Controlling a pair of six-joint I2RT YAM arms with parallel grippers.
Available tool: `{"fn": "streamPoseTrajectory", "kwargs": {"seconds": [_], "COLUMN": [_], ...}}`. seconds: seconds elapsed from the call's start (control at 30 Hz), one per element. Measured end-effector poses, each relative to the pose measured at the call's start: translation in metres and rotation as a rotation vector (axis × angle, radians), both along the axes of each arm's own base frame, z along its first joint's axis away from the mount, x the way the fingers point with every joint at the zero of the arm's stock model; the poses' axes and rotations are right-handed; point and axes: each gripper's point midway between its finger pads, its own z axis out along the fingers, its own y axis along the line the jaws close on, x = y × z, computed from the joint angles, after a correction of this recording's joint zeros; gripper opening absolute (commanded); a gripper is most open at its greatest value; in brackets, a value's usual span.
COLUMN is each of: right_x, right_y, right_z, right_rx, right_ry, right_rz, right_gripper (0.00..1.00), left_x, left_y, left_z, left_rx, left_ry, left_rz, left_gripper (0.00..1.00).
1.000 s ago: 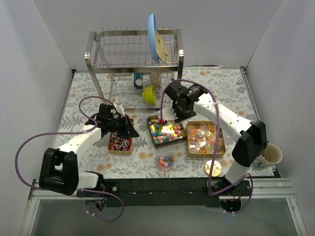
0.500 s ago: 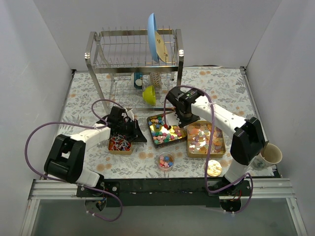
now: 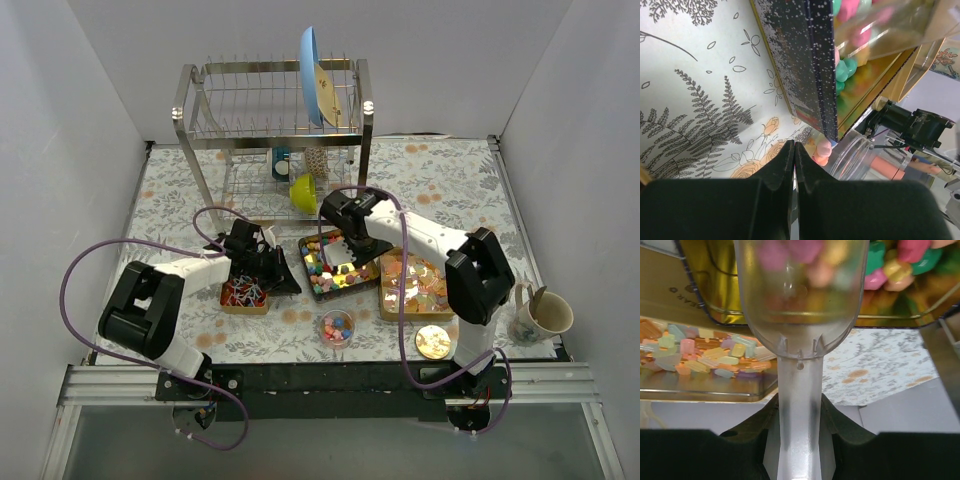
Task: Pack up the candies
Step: Scoop the fake candies from the storage box.
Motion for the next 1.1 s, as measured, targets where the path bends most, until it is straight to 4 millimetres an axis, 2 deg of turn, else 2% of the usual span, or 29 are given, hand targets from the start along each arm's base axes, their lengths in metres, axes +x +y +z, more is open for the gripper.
{"fn": "streamPoseTrajectory", "kwargs": {"seconds": [0.13,0.2,0.27,0.5,0.63,0.8,0.97,1.1], "right_x": [0.015,0.021,0.021,0.0,-0.004,-0.005,0.002,0.003], "right_y": [0.018,0.021,0.021,-0.004,-0.007,0.0,0.026,0.037], "right_z": [0.018,0.029,0.031,0.011,0.01,0.014,0.011,0.001], "right_rx": [0.026,0.033,0.023,-0.116,-0.145,-0.17,-0.18,-0.215], "right_ry": [-0.057,-0.095,-0.107,-0.085,-0.096,-0.117,-0.134,-0.123], "right_rz": [0.008,0.009,0.011,0.042,0.056,0.073,0.095,0.102], "right_gripper": [0.01,0.01,0.01,0.01,0.01,0.01,0.01,0.01], "left_x": [0.002,0.004,0.006,0.005,0.006,0.007,0.003,0.001], "left_y": [-0.001,-0.002,-0.002,-0.002,-0.003,-0.005,-0.005,-0.006], "left_z": [0.002,0.005,0.008,0.008,0.008,0.01,0.004,-0.003], "left_rx": [0.0,-0.004,-0.011,-0.013,-0.016,-0.028,-0.035,-0.034], "left_ry": [-0.01,-0.021,-0.034,-0.032,-0.029,-0.028,0.003,0.037], "left_rz": [0.001,0.005,0.007,0.013,0.018,0.025,0.026,0.028], "left_gripper": [0.0,0.0,0.0,0.0,0.0,0.0,0.0,0.0]}}
